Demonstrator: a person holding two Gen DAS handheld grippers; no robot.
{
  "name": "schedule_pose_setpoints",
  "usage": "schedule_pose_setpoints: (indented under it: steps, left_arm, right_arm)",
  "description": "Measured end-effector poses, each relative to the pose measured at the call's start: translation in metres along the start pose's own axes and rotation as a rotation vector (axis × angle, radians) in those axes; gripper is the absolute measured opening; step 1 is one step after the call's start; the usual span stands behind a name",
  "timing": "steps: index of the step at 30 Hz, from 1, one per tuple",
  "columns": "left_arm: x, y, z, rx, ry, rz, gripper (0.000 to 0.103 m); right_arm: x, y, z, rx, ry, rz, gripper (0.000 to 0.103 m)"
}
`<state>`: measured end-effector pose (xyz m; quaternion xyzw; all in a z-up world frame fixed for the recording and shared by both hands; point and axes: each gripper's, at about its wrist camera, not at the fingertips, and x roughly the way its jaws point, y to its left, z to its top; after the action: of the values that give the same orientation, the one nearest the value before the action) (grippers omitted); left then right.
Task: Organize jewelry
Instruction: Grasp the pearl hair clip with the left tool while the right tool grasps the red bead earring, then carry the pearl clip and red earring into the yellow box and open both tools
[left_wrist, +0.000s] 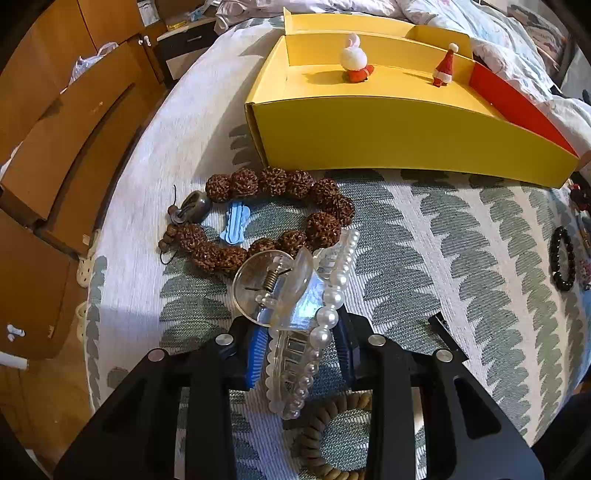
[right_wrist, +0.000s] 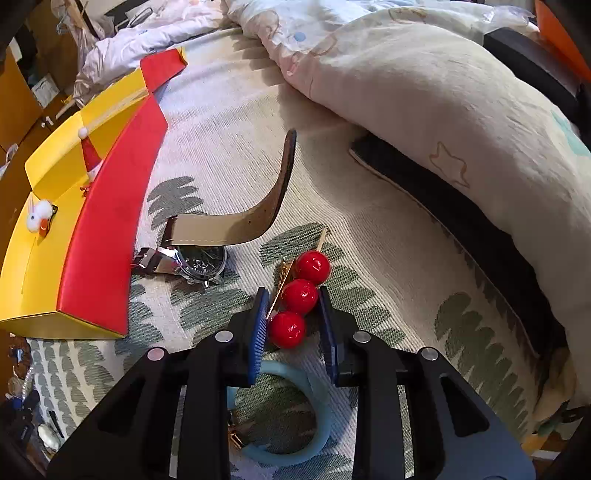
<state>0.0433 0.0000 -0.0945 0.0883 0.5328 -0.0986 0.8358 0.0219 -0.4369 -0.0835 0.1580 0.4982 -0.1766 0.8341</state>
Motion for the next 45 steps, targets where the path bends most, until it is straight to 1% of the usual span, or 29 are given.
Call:
schedule_pose_setpoints:
  steps: [6, 7, 11, 16, 22, 27, 33, 38, 41, 45]
  left_arm:
    - [-0.007, 0.007, 0.001, -0.025, 0.000, -0.037, 0.031]
    - [-0.009, 0.007, 0.002, -0.026, -0.003, -0.042, 0.029]
    - [-0.019, 0.009, 0.002, -0.029, -0.020, -0.071, 0.025]
    - [-0.028, 0.009, 0.003, -0.030, -0.042, -0.078, 0.022]
    - [-0.041, 0.013, 0.006, -0.034, -0.081, -0.088, 0.022]
    - [-0.055, 0.016, 0.007, -0.038, -0.120, -0.100, 0.022]
    - [-0.069, 0.016, 0.009, -0.034, -0.171, -0.104, 0.022]
    - [-0.077, 0.014, 0.014, -0.033, -0.202, -0.103, 0.022]
    - [-0.081, 0.010, 0.018, -0.031, -0.223, -0.097, 0.022]
    - [-0.089, 0.004, 0.024, -0.026, -0.256, -0.096, 0.022]
  right_arm:
    - [-0.014, -0.001, -0.002, 0.013, -0.027, 0.019, 0.027]
    - [-0.017, -0.001, -0.004, 0.014, -0.034, 0.023, 0.027]
    - [-0.031, 0.001, -0.008, 0.018, -0.058, 0.043, 0.027]
    - [-0.052, -0.001, -0.016, 0.027, -0.101, 0.071, 0.027]
    - [-0.069, 0.001, -0.020, 0.029, -0.147, 0.097, 0.027]
    - [-0.078, 0.012, -0.026, 0.001, -0.179, 0.104, 0.027]
    - [-0.099, 0.027, -0.034, -0.030, -0.232, 0.143, 0.027]
    - [-0.113, 0.041, -0.038, -0.062, -0.262, 0.206, 0.027]
    - [-0.123, 0.057, -0.041, -0.099, -0.286, 0.242, 0.027]
    - [-0.134, 0.079, -0.044, -0.148, -0.316, 0.269, 0.027]
